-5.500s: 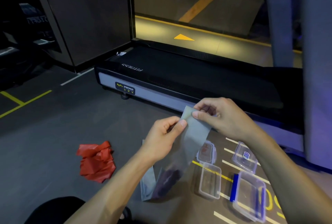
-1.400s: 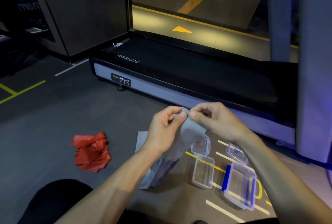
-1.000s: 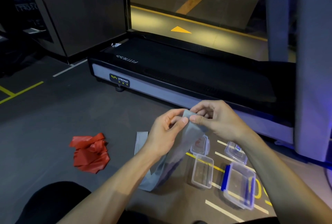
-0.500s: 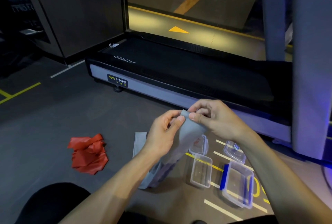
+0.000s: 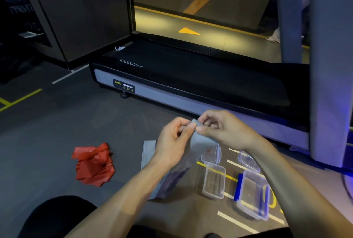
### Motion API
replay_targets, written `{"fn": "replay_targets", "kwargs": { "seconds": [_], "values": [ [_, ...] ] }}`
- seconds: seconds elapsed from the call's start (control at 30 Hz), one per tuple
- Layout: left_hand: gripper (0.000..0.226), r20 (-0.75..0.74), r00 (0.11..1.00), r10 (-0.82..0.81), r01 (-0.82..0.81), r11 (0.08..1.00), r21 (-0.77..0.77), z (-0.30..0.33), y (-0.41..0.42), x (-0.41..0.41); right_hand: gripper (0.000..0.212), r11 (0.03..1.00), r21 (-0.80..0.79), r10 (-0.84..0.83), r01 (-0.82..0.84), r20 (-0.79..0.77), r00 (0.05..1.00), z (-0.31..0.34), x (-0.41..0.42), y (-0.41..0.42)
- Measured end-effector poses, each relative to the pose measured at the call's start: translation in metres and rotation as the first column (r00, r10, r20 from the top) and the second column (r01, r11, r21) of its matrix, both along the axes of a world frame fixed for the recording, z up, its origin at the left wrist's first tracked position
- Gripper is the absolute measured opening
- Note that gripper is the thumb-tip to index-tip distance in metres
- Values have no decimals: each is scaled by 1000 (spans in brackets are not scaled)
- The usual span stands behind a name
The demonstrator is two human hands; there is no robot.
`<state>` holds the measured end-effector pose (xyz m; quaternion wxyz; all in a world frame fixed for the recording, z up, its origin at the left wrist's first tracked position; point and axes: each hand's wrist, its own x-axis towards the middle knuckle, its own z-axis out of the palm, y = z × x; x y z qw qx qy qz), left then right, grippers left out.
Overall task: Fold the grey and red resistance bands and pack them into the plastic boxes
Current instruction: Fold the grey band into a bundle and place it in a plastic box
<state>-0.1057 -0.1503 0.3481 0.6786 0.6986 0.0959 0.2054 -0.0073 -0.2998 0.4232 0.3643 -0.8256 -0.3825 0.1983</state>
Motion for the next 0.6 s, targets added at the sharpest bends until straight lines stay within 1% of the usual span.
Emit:
{"fn": "replay_targets", "kwargs": {
  "seconds": [0.1, 0.27, 0.4, 0.6],
  "values": [
    [14, -11, 1000, -9, 9, 1000, 23, 0, 0, -1, 14, 999, 2, -36, 36, 65, 997, 2, -1, 1],
    [17, -13, 996, -90, 90, 996, 5, 2, -3, -4, 9, 996, 34, -85, 81, 118, 989, 10, -2, -1],
    [27, 13, 995, -103, 103, 995, 6, 9, -6, -5, 9, 995, 53, -90, 84, 133, 987, 13, 0, -3],
    [27, 14, 991, -137, 137, 990, -33, 10, -5, -7, 7, 997, 50, -66, 60, 141, 988, 12, 5, -9]
  ]
}}
